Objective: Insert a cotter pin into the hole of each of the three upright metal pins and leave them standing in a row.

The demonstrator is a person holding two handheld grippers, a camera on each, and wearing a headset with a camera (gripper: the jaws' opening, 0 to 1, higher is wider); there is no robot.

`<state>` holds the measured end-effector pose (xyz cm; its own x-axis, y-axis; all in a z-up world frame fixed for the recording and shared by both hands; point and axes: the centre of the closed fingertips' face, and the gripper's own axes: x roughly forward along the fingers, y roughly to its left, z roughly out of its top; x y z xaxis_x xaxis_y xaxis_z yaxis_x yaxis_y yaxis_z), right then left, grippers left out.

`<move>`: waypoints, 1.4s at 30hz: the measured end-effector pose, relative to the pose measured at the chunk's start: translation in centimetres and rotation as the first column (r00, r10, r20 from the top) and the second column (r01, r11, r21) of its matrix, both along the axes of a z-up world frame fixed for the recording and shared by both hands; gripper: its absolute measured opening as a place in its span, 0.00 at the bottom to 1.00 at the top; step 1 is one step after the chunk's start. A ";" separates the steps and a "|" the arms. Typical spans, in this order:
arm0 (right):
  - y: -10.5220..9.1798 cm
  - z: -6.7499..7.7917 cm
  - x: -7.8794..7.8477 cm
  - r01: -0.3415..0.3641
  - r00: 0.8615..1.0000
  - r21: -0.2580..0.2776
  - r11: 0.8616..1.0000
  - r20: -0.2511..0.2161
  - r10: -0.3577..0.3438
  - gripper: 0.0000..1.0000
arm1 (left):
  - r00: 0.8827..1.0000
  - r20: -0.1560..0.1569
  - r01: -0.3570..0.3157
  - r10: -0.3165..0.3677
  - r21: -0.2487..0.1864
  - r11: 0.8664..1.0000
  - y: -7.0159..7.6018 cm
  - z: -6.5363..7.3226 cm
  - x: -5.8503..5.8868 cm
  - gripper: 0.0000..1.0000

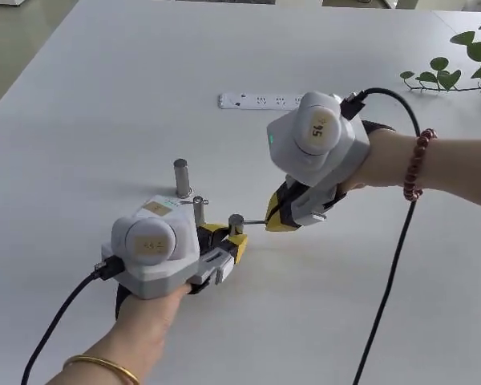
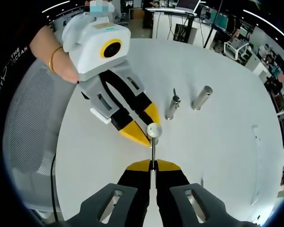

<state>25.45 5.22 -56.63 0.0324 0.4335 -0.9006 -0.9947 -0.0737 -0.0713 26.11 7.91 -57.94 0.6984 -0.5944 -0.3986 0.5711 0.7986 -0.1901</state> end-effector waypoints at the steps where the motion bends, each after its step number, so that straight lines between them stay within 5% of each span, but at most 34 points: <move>1: 0.1 -0.1 0.1 0.001 1.000 -0.001 1.000 -0.001 -0.001 0.00 | 1.000 -0.001 0.000 0.000 -0.001 1.000 0.0 0.0 0.0 0.12; 27: 2.7 -0.3 -0.1 0.008 1.000 0.037 0.999 0.001 -0.008 0.00 | 1.000 -0.011 -0.010 0.010 -0.019 1.000 0.2 -0.5 0.1 0.12; 42: 1.2 0.1 -0.5 0.033 0.999 0.045 0.998 -0.004 -0.033 0.01 | 1.000 -0.018 -0.020 0.020 -0.021 1.000 0.1 -0.5 0.0 0.13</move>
<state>24.92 6.45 -56.56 0.0441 0.4726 -0.8802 -0.9968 -0.0380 -0.0703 26.08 8.01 -58.46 0.7031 -0.5887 -0.3988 0.5513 0.8056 -0.2172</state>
